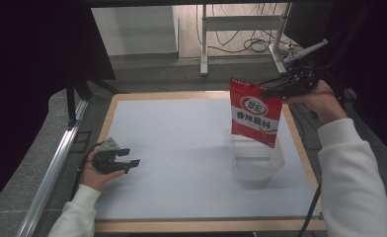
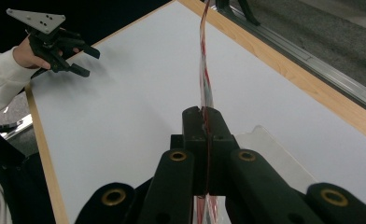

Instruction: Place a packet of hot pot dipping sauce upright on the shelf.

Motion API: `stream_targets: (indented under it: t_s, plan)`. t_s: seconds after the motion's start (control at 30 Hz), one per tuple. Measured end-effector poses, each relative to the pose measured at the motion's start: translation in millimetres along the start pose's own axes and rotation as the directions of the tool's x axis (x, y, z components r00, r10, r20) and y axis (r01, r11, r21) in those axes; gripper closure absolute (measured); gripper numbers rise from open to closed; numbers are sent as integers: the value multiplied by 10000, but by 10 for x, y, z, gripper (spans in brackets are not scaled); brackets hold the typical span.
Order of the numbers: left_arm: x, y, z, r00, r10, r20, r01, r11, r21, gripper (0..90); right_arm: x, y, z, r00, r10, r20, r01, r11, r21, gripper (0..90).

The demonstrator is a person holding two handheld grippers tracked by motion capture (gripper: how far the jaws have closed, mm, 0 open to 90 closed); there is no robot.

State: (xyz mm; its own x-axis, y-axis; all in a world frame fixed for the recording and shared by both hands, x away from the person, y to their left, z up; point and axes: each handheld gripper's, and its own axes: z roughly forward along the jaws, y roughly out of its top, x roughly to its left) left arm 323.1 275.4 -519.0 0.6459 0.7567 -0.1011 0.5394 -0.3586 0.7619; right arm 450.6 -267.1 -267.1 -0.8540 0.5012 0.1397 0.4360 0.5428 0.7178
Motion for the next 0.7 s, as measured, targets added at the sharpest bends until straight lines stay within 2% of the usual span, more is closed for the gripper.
stream_targets:
  t_s: [0.23, 0.5, 0.7]
  plan:
    - [-62, -14, -20, 9999, -56, -158, 57, 10000, 35, 327, -143, -33, 16, 9995, -130, -285, 129, 9999, -35, 892]
    - [-109, -28, -15, 9996, -55, -263, 60, 9998, 182, 326, -336, -79, 95, 9963, -567, -647, 569, 9984, 17, 892]
    - [-131, -29, -3, 9996, -38, -264, 44, 9998, 213, 325, -437, -207, 200, 9949, -497, -876, 496, 9988, -36, 891]
